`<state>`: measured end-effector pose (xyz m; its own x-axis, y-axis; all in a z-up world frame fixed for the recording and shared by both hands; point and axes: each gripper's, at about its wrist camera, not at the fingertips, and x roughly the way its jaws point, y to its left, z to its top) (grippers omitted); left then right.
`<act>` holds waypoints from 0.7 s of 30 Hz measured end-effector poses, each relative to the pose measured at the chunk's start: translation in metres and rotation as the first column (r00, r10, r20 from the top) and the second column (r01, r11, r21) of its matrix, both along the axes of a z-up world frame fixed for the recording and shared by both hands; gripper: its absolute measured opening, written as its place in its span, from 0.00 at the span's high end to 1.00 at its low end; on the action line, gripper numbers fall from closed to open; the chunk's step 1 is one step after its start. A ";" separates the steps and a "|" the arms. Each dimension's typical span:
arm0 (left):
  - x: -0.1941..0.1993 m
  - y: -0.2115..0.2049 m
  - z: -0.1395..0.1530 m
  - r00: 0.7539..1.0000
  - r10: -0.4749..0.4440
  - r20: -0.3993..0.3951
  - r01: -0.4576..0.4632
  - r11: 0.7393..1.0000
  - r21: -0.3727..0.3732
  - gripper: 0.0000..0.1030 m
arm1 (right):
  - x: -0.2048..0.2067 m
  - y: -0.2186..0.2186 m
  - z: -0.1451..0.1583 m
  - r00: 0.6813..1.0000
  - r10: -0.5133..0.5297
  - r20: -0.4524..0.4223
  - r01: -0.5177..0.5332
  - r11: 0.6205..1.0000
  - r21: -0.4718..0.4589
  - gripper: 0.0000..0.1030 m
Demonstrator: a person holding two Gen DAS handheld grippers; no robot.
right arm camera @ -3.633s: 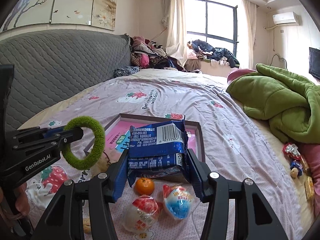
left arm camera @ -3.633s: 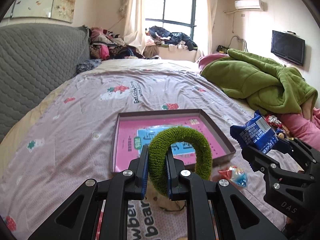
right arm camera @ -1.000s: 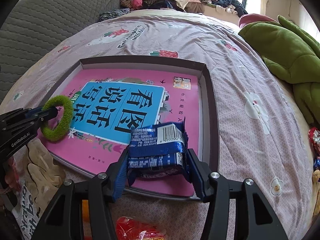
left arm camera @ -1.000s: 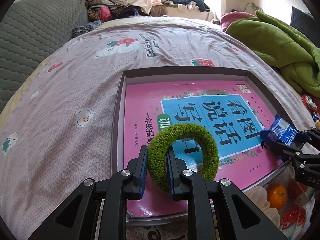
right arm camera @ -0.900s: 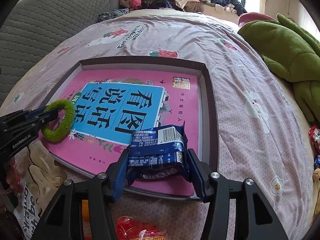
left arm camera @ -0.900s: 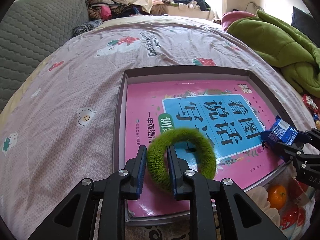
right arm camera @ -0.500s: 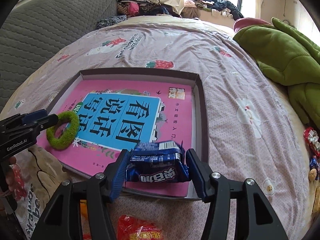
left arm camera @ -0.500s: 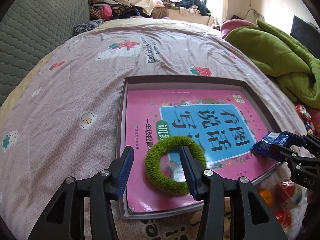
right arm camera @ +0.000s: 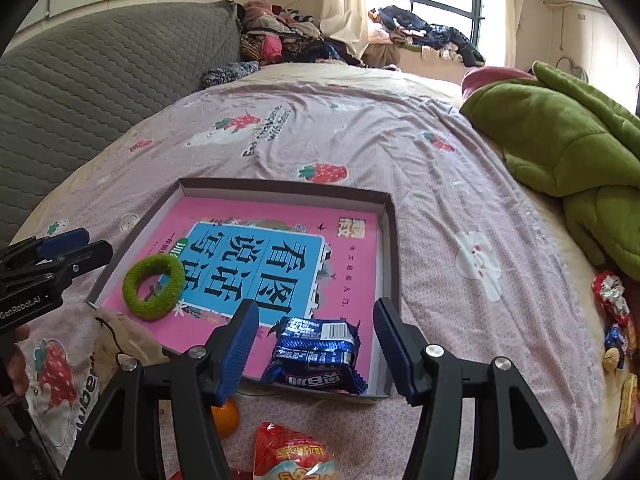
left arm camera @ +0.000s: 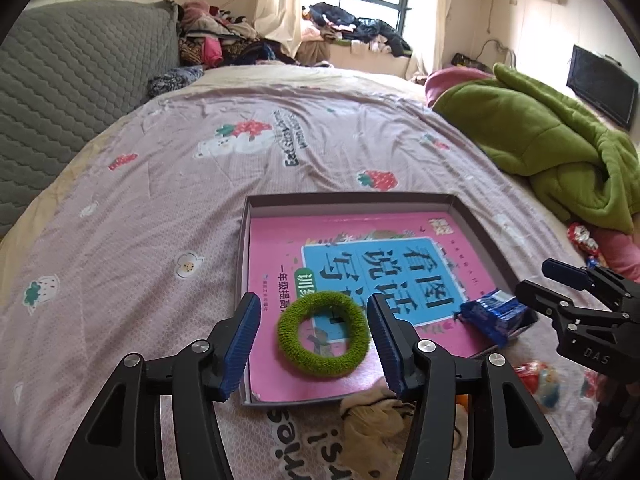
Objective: Organize objects
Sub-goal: 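Open the left tool to drop the ring in the tray while the right tool releases the packet there, then withdraw both tools from the tray back toward the walnut and orange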
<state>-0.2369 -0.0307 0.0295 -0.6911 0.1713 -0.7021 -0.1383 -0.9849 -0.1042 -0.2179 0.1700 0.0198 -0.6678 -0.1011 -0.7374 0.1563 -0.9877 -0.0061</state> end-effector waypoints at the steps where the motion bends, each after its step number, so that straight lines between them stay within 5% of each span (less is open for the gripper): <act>1: 0.003 0.000 0.003 1.000 -0.001 -0.005 0.001 1.000 0.003 0.44 | 0.002 0.001 0.003 1.000 -0.002 -0.010 0.002 1.000 -0.001 0.42; 21: 0.086 0.004 0.055 0.992 -0.027 -0.123 0.031 0.999 0.029 0.43 | 0.058 0.003 0.066 0.984 0.037 -0.175 -0.049 0.997 -0.065 0.42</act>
<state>-0.1509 -0.0269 0.0843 -0.7663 0.2129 -0.6062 -0.1805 -0.9768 -0.1149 -0.1604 0.1727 0.0860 -0.7788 -0.1786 -0.6013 0.2009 -0.9791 0.0305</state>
